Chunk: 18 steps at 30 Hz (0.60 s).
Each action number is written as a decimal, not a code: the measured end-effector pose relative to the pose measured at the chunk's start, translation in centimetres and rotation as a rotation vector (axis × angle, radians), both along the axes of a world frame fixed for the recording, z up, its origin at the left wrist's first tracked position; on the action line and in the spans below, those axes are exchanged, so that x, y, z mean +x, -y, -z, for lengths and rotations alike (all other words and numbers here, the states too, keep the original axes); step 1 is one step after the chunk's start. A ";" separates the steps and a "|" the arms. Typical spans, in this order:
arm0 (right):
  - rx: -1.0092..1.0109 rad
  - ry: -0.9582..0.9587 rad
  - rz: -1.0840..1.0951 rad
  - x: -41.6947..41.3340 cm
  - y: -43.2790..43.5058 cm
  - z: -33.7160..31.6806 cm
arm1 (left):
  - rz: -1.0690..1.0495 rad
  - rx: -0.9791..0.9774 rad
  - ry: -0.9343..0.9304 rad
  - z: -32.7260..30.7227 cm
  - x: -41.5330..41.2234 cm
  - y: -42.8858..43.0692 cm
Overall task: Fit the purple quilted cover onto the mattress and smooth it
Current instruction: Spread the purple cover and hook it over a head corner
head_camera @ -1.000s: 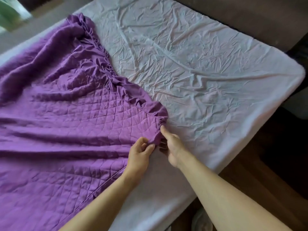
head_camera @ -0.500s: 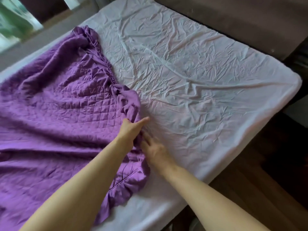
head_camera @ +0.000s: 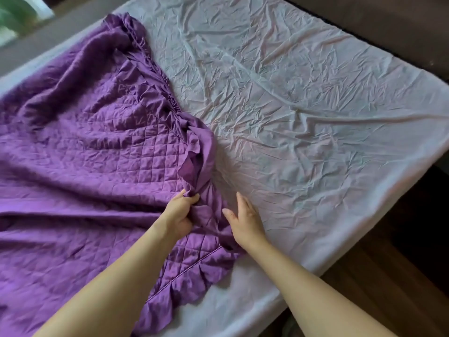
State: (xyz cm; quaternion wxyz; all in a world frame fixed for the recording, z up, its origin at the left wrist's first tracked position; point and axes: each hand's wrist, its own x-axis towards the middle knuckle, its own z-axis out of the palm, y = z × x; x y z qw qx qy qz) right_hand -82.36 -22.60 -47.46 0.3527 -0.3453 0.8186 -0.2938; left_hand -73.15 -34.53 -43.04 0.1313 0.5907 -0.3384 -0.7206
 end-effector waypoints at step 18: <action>0.041 -0.345 0.154 -1.1 -0.4 0.1 | 2.341 -1.338 0.869 -0.6 -8.1 4.9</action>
